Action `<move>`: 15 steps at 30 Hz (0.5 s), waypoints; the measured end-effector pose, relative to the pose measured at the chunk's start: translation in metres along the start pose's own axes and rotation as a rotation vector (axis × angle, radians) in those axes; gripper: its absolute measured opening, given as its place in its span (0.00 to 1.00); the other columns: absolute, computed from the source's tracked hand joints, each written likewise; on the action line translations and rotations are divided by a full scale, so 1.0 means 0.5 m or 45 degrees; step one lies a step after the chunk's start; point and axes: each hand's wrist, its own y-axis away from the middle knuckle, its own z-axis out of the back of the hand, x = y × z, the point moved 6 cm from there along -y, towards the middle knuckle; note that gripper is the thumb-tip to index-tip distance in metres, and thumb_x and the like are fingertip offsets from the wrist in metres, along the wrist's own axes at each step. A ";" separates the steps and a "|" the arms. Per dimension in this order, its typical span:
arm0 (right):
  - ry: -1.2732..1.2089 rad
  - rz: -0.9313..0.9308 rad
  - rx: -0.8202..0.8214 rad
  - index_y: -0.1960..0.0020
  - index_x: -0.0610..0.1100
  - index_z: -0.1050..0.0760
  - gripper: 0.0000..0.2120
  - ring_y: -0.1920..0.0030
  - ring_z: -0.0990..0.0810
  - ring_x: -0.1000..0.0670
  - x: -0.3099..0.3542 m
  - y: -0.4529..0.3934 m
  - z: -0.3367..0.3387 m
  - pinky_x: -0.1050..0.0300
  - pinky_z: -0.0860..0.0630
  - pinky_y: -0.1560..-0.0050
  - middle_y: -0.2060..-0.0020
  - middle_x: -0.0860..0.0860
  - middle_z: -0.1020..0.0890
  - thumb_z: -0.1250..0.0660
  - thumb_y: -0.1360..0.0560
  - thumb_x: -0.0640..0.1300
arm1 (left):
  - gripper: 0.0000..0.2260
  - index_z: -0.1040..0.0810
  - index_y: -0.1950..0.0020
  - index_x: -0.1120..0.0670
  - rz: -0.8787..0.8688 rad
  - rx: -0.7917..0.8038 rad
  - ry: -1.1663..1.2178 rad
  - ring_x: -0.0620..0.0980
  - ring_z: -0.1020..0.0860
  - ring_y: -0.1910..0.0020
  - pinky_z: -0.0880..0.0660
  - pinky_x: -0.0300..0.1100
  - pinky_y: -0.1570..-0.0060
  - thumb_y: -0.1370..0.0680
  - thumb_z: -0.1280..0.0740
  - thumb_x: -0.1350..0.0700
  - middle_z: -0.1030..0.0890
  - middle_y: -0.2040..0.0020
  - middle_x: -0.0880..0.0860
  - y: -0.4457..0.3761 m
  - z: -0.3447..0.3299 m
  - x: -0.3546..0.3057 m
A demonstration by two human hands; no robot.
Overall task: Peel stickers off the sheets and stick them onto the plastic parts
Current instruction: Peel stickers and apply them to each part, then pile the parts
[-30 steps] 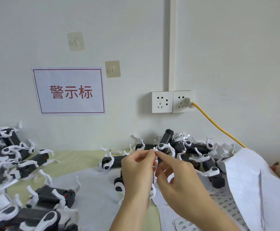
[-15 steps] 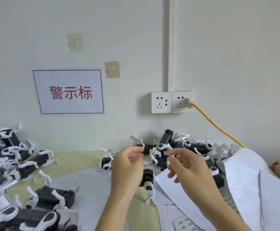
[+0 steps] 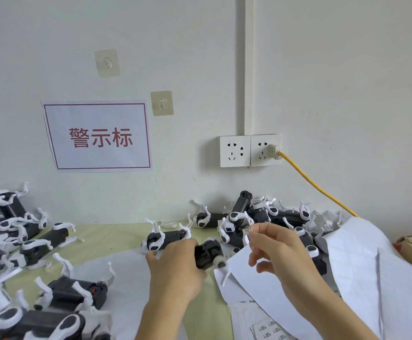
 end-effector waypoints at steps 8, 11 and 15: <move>0.129 0.164 0.025 0.60 0.46 0.20 0.09 0.72 0.30 0.51 0.023 0.012 -0.013 0.63 0.32 0.68 0.73 0.48 0.26 0.33 0.21 0.44 | 0.08 0.20 0.54 0.49 0.087 0.191 1.126 0.44 0.23 0.75 0.30 0.35 0.75 0.28 0.24 0.50 0.19 0.67 0.46 0.011 0.008 -0.044; 0.215 0.210 0.012 0.59 0.46 0.20 0.09 0.70 0.34 0.49 0.026 0.012 -0.014 0.57 0.35 0.66 0.72 0.46 0.29 0.33 0.21 0.45 | 0.15 0.24 0.45 0.43 0.133 0.275 1.210 0.41 0.21 0.72 0.33 0.31 0.78 0.28 0.24 0.47 0.15 0.57 0.48 0.020 0.003 -0.059; 0.325 0.279 -0.031 0.60 0.46 0.20 0.09 0.73 0.36 0.52 0.028 0.011 -0.009 0.63 0.38 0.70 0.75 0.49 0.31 0.32 0.21 0.43 | 0.19 0.29 0.44 0.34 0.080 0.337 1.220 0.37 0.21 0.68 0.31 0.30 0.76 0.28 0.25 0.48 0.15 0.55 0.46 0.030 0.007 -0.071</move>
